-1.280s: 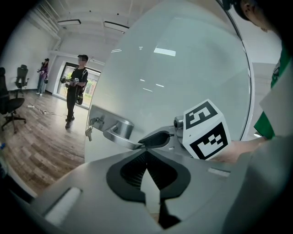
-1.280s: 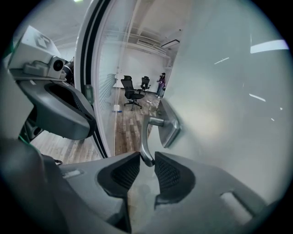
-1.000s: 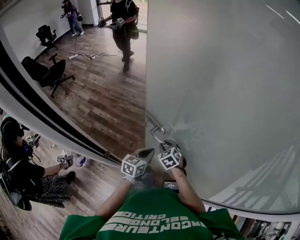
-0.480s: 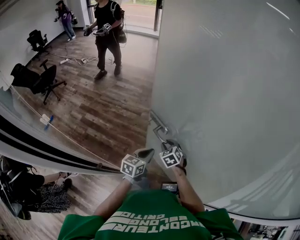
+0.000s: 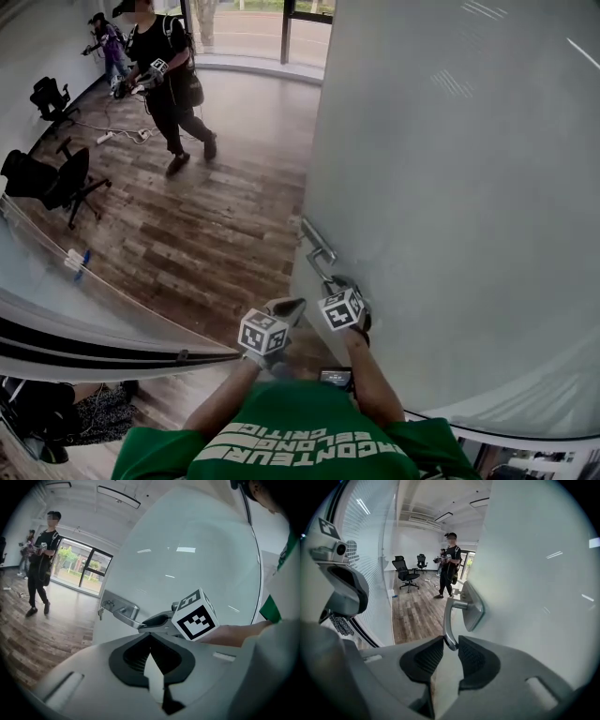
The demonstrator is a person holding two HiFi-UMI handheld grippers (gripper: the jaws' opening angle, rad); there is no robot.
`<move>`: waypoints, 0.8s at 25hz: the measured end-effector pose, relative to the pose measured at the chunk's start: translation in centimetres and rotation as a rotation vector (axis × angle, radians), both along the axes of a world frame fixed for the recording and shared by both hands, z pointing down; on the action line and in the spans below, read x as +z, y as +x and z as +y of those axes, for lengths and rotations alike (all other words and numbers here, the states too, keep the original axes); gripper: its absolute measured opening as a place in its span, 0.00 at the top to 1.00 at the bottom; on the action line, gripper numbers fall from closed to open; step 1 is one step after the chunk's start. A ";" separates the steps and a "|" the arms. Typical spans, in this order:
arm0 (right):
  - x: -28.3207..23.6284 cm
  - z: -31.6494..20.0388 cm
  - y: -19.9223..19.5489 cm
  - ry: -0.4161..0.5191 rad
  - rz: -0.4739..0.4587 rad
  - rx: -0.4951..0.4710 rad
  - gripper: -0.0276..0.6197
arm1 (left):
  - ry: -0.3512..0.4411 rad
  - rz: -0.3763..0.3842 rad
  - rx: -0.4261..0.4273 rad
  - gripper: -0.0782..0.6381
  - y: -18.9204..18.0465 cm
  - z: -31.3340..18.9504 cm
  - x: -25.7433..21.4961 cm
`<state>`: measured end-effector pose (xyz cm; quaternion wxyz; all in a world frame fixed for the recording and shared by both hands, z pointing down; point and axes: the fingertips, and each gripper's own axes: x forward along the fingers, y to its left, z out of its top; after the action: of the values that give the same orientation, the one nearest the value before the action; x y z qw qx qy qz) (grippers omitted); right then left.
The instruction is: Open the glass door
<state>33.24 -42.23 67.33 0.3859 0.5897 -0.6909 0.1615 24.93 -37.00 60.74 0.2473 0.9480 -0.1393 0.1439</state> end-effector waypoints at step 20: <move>-0.3 -2.5 12.3 0.006 -0.006 0.178 0.83 | -0.017 0.019 0.040 0.87 3.8 -4.9 -0.6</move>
<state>45.54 -44.71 67.00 0.3662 0.6493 -0.6375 0.1948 28.71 -41.85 60.19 0.2537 0.9497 -0.1170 0.1412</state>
